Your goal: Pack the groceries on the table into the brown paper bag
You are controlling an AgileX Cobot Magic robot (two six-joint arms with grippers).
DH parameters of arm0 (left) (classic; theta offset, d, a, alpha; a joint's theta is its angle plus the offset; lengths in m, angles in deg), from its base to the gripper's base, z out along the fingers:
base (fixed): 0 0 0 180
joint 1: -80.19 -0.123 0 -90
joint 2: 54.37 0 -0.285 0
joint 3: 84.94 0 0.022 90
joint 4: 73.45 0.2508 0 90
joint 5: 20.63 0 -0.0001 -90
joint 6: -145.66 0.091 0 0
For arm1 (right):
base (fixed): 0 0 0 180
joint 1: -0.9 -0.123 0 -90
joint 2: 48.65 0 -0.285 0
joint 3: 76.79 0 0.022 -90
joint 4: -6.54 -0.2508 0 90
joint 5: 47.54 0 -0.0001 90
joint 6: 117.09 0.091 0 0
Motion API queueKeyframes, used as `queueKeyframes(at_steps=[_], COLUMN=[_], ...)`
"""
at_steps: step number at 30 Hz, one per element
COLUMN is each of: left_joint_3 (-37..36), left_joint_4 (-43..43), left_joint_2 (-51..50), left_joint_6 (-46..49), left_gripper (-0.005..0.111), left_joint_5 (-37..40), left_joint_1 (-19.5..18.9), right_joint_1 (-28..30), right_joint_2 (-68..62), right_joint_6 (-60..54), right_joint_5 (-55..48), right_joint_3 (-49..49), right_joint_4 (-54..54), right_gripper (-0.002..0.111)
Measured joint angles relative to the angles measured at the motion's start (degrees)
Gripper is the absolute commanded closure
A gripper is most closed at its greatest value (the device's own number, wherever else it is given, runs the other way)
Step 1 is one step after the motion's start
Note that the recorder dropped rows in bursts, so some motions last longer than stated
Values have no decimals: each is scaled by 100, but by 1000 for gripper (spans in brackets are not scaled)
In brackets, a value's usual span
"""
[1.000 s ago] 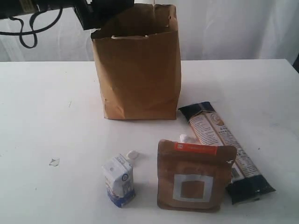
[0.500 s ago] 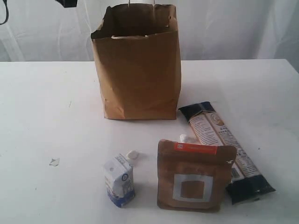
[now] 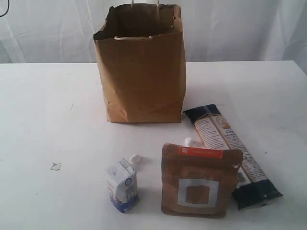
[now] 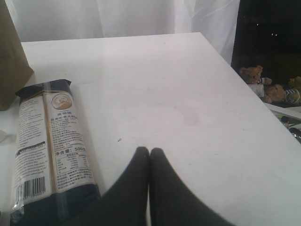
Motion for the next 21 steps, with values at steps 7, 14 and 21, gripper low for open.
queueKeyframes(at_steps=[7,14,21], left_joint_3=[0,0,-57], left_joint_4=[0,-10,-22], left_joint_2=[0,0,25], left_joint_6=[-363,-740,-903], left_gripper=[107,107,107], left_joint_5=[149,590,1418], left_joint_1=[0,0,0], right_joint_1=[0,0,0], right_joint_2=[0,0,0], right_joint_6=[0,0,0], right_joint_5=[0,0,0], right_joint_3=[0,0,0], right_joint_4=[0,0,0], right_gripper=[108,108,108])
